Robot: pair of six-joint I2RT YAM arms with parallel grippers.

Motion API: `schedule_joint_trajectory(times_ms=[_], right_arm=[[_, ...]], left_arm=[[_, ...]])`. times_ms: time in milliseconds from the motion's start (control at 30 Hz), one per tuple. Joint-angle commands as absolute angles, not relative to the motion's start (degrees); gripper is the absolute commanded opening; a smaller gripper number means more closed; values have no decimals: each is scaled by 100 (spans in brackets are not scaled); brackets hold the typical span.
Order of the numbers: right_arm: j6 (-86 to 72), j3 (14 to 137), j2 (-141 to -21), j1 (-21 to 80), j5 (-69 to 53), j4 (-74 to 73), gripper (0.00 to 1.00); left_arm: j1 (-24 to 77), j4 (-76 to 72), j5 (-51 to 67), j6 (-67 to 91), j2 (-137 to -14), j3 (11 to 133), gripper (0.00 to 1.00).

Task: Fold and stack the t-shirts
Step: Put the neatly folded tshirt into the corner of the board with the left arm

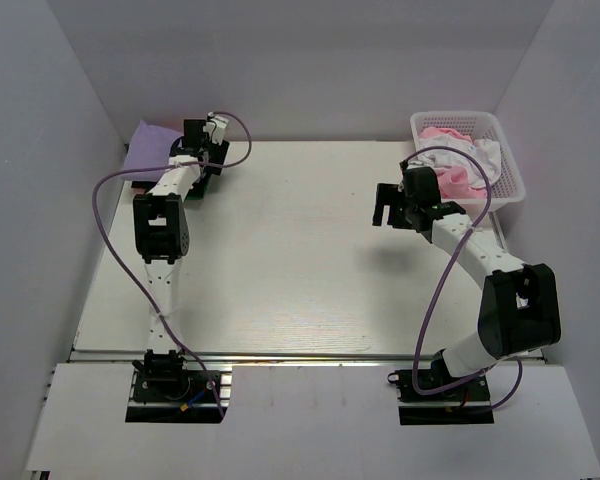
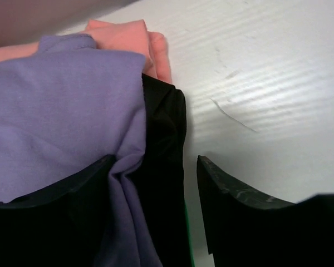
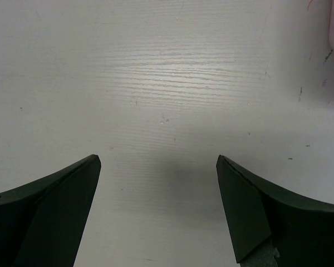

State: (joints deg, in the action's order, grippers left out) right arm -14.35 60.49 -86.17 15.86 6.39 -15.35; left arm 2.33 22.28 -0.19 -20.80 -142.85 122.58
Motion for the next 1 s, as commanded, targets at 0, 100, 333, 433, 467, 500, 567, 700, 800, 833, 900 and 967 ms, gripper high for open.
schedule_joint_trajectory(times_ms=[0,100,333,433,467,500,567,700,800,833,900,967], right_arm=[[-1354,6073,-8420,1582,756,-1520,90],[-1345,6091,-8455,1582,712,-1512,90],[-1354,6135,-8517,1608,432,-1477,90],[-1362,6100,-8508,1591,160,-1380,90],[-1371,6082,-8490,1608,123,-1293,90],[-1362,6065,-8473,1600,71,-1283,90],[-1415,5995,-8421,1608,-191,-1152,90],[-1415,5836,-8228,1608,-325,-949,90],[-1380,5740,-7982,1608,-465,-862,90],[-1397,5722,-7867,1608,-457,-818,90],[-1380,5617,-7735,1608,-501,-782,90],[-1362,5555,-7594,1608,-475,-765,90]], left_arm=[[132,2847,-860,-1468,-14712,12489,69],[132,2848,-1151,-1284,-14774,12542,71],[132,2646,-1502,-870,-14476,12674,88],[132,2532,-1503,-747,-14152,12796,100],[132,2531,-1503,-660,-14063,12797,100],[132,2453,-1555,-572,-13967,12866,100],[132,2251,-1556,-571,-13643,12815,100],[132,2197,-1775,-370,-13212,12954,100],[132,2197,-1880,-369,-12930,13017,100],[132,2197,-1881,-369,-12737,13017,100],[132,2345,-1759,-369,-12534,13069,100],[132,2521,-1496,-308,-12174,12921,100]])
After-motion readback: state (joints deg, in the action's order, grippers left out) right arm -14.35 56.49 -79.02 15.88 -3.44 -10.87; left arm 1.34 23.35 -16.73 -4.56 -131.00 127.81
